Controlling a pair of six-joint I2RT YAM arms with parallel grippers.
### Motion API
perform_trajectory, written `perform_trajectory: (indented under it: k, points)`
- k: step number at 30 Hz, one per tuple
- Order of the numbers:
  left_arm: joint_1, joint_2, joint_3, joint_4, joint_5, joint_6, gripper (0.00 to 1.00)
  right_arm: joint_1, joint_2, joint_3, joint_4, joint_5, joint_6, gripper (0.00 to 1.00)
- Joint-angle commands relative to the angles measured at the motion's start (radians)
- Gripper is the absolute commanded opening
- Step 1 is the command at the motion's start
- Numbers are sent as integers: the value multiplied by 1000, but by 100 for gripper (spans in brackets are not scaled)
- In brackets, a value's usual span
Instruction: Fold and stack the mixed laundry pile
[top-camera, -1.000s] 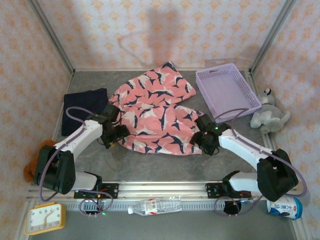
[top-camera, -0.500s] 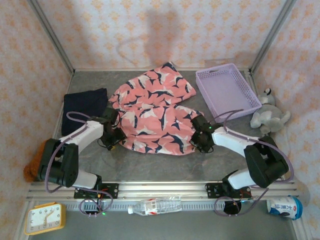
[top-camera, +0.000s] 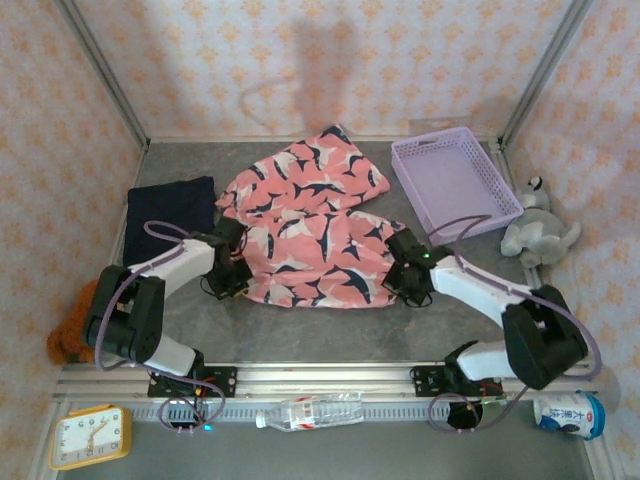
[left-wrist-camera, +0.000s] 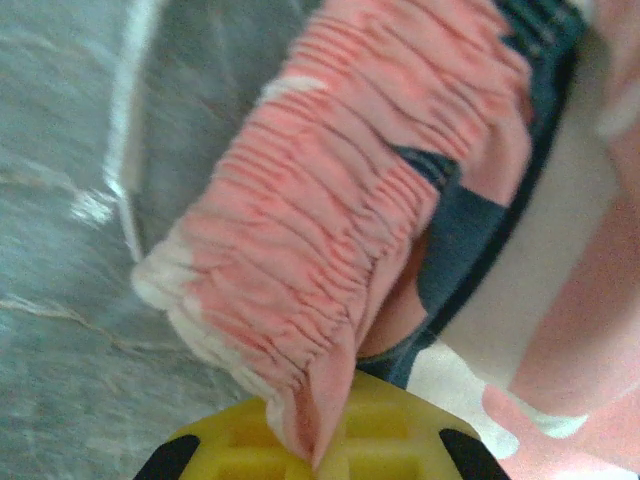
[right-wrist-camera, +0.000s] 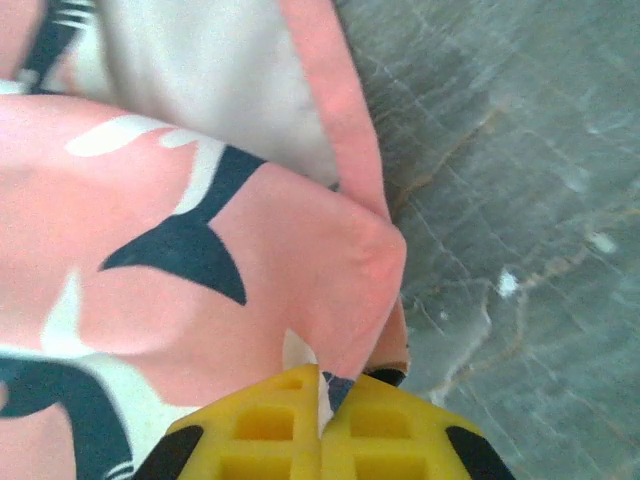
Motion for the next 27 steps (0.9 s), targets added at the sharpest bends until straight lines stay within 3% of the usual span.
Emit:
perform_trajectory:
  k: [1, 7, 12, 19, 23, 27]
  points:
    - [-71, -99, -70, -45, 28, -10, 0, 21, -133, -25, -140, 16, 0, 0]
    - [-123, -385, -175, -126, 100, -127, 0, 112, -380, -50, -292, -11, 145, 0]
    - [-125, -577, -104, -266, 102, -176, 0, 131, -512, 24, -362, 25, 206, 0]
    - [-102, -482, 152, -282, 16, -169, 0, 101, -372, 310, -304, 161, 93, 0]
    - [-22, -384, 271, -241, 9, -154, 0, 39, -258, 443, -166, 255, 48, 0]
    - [59, -295, 374, -237, 2, -112, 0, -53, -131, 535, 10, 224, 17, 0]
